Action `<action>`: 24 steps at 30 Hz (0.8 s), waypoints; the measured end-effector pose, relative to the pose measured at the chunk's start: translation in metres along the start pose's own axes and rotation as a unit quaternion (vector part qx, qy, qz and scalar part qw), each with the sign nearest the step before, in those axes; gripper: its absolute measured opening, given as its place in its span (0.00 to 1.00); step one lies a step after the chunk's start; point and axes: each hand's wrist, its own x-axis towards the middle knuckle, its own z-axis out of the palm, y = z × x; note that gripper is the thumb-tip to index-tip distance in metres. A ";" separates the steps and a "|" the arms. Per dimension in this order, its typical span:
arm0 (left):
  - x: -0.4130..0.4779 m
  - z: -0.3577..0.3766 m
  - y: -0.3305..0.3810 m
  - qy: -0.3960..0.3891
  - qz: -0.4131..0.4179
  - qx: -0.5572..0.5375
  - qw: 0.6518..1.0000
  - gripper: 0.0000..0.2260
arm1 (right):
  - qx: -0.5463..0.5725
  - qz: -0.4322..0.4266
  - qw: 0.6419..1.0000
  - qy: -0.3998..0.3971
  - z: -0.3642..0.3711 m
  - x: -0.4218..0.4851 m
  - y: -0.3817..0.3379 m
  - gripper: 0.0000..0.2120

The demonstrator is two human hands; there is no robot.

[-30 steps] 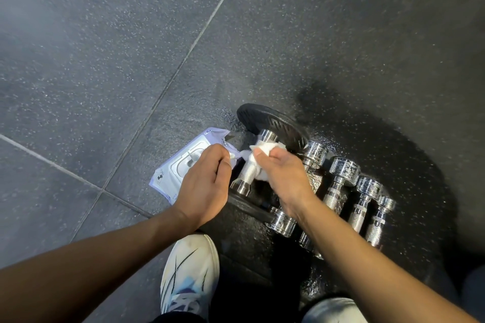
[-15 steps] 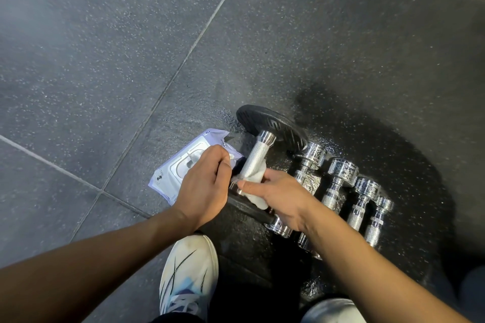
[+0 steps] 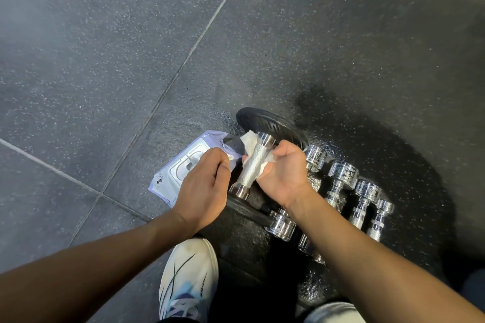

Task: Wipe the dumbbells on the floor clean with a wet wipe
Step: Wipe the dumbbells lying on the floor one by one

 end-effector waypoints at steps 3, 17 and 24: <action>0.000 0.001 0.000 0.000 0.002 -0.002 1.000 0.08 | -0.087 0.005 0.996 0.000 0.007 -0.005 0.000 0.16; 0.002 0.002 -0.004 0.011 -0.006 0.007 1.000 0.08 | -0.617 -0.025 0.785 0.044 0.004 -0.053 0.013 0.09; 0.001 0.002 -0.004 0.017 -0.004 0.005 1.000 0.08 | -0.826 -0.302 0.471 0.063 -0.009 -0.042 0.009 0.14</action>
